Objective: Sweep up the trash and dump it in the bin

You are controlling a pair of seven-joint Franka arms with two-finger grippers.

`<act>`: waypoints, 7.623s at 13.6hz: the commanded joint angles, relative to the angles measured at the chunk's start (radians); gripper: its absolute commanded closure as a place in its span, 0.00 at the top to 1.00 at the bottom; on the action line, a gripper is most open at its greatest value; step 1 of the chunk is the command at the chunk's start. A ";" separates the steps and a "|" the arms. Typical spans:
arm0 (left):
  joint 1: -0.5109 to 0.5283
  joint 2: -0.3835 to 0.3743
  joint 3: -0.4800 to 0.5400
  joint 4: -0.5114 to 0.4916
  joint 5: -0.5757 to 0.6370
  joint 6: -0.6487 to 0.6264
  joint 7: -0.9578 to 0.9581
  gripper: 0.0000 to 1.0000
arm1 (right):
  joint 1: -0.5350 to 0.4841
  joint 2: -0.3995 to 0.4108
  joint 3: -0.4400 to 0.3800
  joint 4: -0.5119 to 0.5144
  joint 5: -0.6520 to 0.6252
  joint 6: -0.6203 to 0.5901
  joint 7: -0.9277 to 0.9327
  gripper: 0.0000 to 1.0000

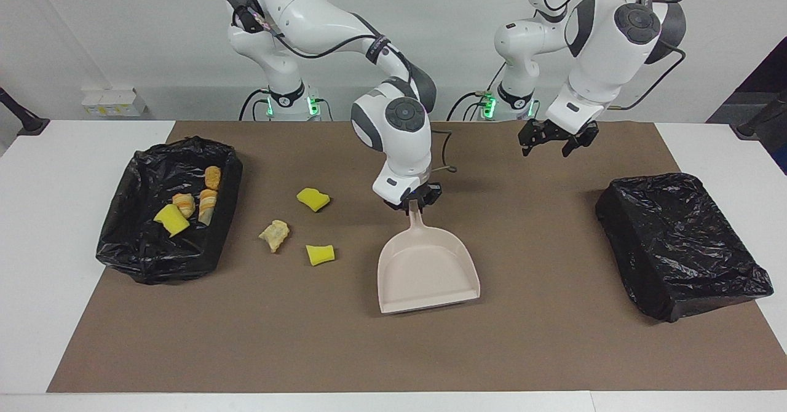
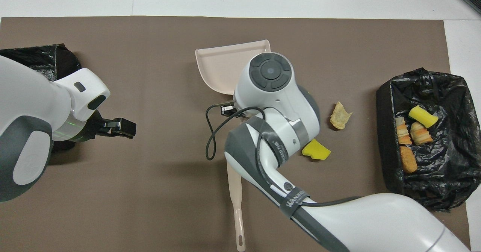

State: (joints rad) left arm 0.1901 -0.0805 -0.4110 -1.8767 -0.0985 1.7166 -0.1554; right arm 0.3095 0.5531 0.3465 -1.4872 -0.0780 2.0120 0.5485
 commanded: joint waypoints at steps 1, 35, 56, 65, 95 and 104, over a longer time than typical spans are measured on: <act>0.049 0.012 -0.014 0.034 0.014 -0.023 0.045 1.00 | -0.004 0.019 0.002 0.027 0.036 0.037 0.019 0.00; -0.366 0.018 0.419 0.234 0.033 -0.124 0.089 1.00 | 0.237 -0.660 0.003 -0.917 0.391 0.192 0.053 0.77; -0.777 0.412 0.416 0.139 0.028 0.549 -0.455 1.00 | -0.294 -0.912 -0.050 -0.789 0.324 -0.325 -0.413 0.00; -0.876 0.466 0.417 0.093 0.037 0.589 -0.543 0.66 | -0.573 -0.498 -0.041 -0.604 -0.230 -0.082 -0.664 0.00; -0.730 0.299 0.423 0.015 0.134 0.221 0.936 0.00 | -0.277 -0.668 -0.037 -0.948 0.267 0.005 -0.279 0.00; -0.825 0.251 0.423 -0.134 0.200 0.314 0.939 0.00 | -0.210 -0.601 -0.030 -0.867 0.274 0.057 -0.302 0.00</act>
State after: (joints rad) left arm -0.6198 0.2016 0.0030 -1.9541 0.0853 1.9897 0.7629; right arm 0.0964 -0.0671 0.3126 -2.3614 0.1727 2.0409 0.2712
